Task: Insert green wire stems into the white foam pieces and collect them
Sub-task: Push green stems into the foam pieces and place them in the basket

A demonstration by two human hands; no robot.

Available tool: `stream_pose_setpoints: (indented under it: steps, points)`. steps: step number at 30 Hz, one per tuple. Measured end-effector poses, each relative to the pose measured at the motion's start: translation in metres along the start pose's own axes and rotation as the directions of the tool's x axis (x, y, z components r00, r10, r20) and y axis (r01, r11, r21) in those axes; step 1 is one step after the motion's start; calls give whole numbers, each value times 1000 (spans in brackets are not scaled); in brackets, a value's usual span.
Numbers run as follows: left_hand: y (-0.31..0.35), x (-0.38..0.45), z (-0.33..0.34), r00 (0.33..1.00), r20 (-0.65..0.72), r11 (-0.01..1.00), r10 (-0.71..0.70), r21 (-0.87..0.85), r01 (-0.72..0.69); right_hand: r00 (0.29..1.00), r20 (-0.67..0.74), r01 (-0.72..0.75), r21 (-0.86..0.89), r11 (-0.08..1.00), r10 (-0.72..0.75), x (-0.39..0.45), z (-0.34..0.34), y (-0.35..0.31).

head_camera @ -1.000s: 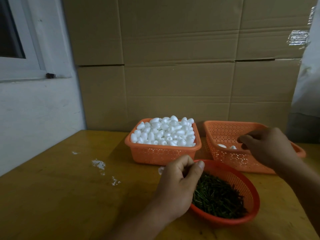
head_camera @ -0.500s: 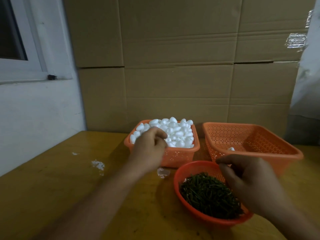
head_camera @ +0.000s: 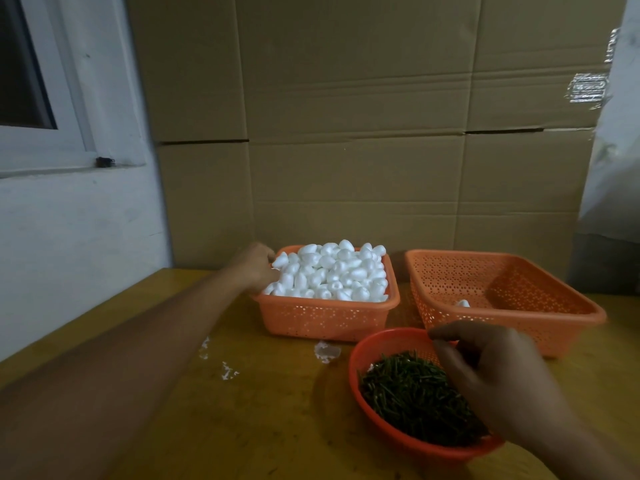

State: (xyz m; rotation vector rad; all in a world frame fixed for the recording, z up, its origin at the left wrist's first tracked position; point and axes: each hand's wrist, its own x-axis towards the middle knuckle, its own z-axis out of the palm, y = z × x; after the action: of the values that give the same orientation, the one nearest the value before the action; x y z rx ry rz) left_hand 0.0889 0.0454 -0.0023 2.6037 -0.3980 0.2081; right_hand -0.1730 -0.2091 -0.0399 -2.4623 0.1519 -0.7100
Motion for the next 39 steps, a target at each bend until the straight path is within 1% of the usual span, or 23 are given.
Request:
stream_pose_setpoints:
  steps: [6,11,15,19,23,27,29,34,36,39]
  points:
    - [-2,4,6,998,-23,996,-56,74,58,1000,8,10,-21,1000,-10,-1,0,1]
    - [-3,1,9,996,-80,999,-39,34,42,1000,18,12,-30,999,-11,-1,1,2]
    - [2,-7,9,987,-159,1000,21,-18,-24,1000,24,8,-32,999,-7,-1,2,2]
    - [14,-22,12,961,-265,983,77,-140,-118,1000,25,9,-32,999,-9,-1,3,2]
    - [31,-49,18,932,-331,917,150,-306,-256,1000,19,14,-45,999,-14,0,4,2]
    - [52,-80,26,897,-364,833,250,-392,-391,1000,25,11,-50,999,-10,-1,5,0]
    - [62,-95,31,878,-365,773,309,-441,-456,1000,25,9,-49,999,-8,-2,4,0]
    - [82,-132,47,865,-333,649,375,-572,-502,999,31,16,-84,996,-13,-1,2,0]
    - [86,-142,53,849,-321,613,419,-590,-526,997,76,24,-117,993,-15,-1,2,0]
    - [92,-156,57,837,-271,591,475,-607,-532,985,171,33,-186,982,-1,-1,3,1]
